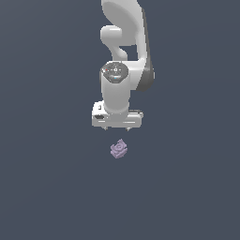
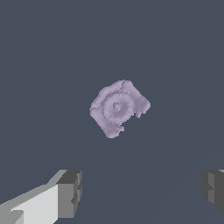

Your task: Pick up the object and move it to a goal position.

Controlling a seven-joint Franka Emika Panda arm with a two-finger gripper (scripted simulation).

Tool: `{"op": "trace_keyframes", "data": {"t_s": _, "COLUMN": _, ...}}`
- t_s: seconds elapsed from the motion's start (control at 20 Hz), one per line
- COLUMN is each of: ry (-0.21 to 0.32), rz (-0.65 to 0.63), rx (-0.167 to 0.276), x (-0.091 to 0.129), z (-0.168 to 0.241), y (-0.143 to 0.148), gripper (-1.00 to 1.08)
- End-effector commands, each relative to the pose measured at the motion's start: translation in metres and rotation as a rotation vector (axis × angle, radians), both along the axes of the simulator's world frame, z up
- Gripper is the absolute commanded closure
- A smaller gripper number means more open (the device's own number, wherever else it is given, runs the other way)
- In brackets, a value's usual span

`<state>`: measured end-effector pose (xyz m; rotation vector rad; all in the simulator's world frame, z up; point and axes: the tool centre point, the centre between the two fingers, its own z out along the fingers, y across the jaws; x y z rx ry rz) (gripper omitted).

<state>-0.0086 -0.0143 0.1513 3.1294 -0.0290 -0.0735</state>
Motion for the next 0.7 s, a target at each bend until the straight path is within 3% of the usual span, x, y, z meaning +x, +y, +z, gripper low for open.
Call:
{"op": "trace_keyframes", "data": {"t_s": 0.0, "ry": 0.000, "rz": 0.000, "rx": 0.000, "x": 0.000, "z": 0.000, "y": 0.000, "gripper": -0.92}}
{"op": "trace_keyframes", "data": {"t_s": 0.65, "ry": -0.030, "rz": 0.067, "rx": -0.010, "x": 0.008, "z": 0.008, "y": 0.017, "gripper": -0.92}}
